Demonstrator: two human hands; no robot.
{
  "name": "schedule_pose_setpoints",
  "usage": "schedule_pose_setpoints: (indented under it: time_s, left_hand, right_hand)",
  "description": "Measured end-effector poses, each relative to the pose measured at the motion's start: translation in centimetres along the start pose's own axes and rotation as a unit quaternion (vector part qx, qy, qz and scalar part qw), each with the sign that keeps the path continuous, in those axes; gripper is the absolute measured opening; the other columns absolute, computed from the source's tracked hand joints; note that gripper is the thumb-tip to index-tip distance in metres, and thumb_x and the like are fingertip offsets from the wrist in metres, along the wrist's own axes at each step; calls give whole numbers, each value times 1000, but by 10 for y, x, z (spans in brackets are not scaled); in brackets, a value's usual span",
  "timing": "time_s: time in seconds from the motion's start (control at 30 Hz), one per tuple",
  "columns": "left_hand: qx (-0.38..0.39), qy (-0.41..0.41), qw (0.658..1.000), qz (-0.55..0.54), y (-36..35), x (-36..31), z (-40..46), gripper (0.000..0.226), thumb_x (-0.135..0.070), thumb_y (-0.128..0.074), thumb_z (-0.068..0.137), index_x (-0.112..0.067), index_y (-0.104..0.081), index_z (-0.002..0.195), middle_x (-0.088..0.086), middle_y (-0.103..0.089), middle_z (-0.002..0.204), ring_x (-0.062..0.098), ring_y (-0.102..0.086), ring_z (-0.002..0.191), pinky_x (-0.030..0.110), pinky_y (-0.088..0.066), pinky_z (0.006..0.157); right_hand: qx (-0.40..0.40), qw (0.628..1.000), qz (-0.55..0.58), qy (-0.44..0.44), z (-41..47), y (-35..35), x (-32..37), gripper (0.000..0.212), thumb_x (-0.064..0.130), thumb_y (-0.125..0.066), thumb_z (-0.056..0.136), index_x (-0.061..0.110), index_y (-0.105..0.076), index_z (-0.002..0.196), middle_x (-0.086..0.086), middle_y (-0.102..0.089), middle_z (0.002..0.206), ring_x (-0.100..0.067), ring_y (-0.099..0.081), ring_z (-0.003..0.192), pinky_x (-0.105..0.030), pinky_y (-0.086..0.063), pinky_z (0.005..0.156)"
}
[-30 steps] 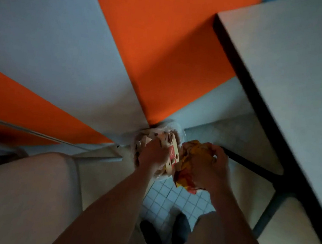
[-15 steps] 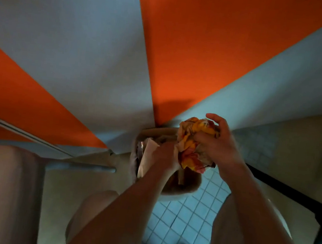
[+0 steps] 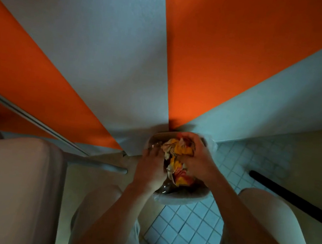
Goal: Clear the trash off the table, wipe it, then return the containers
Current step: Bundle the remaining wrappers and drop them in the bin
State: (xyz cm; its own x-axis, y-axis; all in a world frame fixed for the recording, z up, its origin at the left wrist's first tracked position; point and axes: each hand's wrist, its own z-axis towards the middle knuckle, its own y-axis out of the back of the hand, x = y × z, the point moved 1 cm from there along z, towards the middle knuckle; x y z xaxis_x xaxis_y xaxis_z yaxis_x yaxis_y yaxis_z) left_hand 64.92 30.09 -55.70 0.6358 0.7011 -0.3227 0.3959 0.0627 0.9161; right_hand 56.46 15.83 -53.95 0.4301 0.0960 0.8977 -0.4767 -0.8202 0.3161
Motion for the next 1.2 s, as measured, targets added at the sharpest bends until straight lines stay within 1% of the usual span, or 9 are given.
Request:
schedule_pose_setpoints:
  time_s: [0.1, 0.23, 0.33, 0.5, 0.6, 0.73, 0.8, 0.97, 1.2]
  left_hand:
    - [18, 10, 1000, 16, -15, 1, -1, 67, -29, -53, 96, -5, -31, 154, 14, -24, 163, 38, -8, 153, 39, -13, 125]
    - [-22, 23, 999, 9, -30, -9, 0, 60, -37, -34, 100, -5, -43, 149, 22, -37, 156, 46, -41, 135, 48, -35, 114]
    - [32, 49, 998, 6, -33, -10, 5, 55, -31, -35, 105, -12, -28, 156, 15, -20, 162, 40, -31, 142, 44, -28, 117]
    - [106, 52, 991, -62, -1, -10, 9, 68, -38, -52, 96, -19, -27, 157, 10, -23, 161, 35, -22, 148, 43, -27, 121]
    - [124, 77, 983, -108, 44, -17, -4, 78, -32, -60, 92, -22, -21, 158, 8, -24, 163, 32, -36, 144, 41, -36, 117]
    - [122, 96, 981, -117, 120, -38, -37, 79, -21, -58, 95, -23, -15, 161, 4, -13, 169, 26, -21, 152, 35, -21, 122]
    - [118, 89, 982, -120, 149, -50, -56, 74, -22, -57, 96, -25, -20, 160, 5, -17, 168, 26, -19, 153, 37, -20, 122]
    - [134, 90, 980, -119, 242, -92, -111, 73, -18, -59, 95, -26, -23, 159, 6, -17, 167, 28, -18, 152, 40, -21, 122]
    - [74, 13, 991, -114, 392, -176, -163, 62, -17, -60, 93, -23, -40, 151, 7, -33, 159, 26, -31, 147, 36, -25, 121]
  right_hand:
    - [1, 997, -67, 45, 1, -10, -17, 65, 0, -69, 76, 35, -53, 128, 9, -54, 131, -10, -54, 119, -28, -43, 105]
    - [8, 978, -201, 52, 7, -20, -33, 62, 13, -63, 83, 27, -43, 140, 4, -43, 146, -23, -53, 124, -38, -40, 108]
    - [-15, 909, -409, 82, 10, -25, -44, 68, 29, -67, 81, 21, -42, 144, -2, -48, 142, -30, -51, 126, -47, -35, 112]
    - [-70, 809, -577, 85, 6, -19, -7, 61, 23, -61, 82, 17, -43, 140, -11, -46, 138, -38, -50, 111, -49, -46, 85]
    - [-1, 882, -470, -32, 1, 1, 35, 77, 17, -62, 87, 28, -20, 151, -8, -30, 147, -37, -43, 126, -51, -44, 97]
    - [63, 921, -369, -105, -24, 33, 99, 100, 17, -71, 84, 37, -3, 155, -2, -6, 163, -38, -19, 146, -59, -27, 113]
    - [73, 929, -346, -111, -42, 44, 127, 99, 21, -72, 85, 36, -5, 156, -2, -7, 164, -36, -15, 148, -60, -24, 115]
    - [32, 971, -219, -95, -111, 73, 218, 81, 21, -69, 85, 33, -25, 152, -4, -39, 148, -28, -44, 135, -47, -44, 105]
    - [-11, 980, -181, -87, -230, 160, 369, 58, 27, -61, 91, 30, -40, 145, -1, -46, 142, -22, -51, 126, -40, -49, 96]
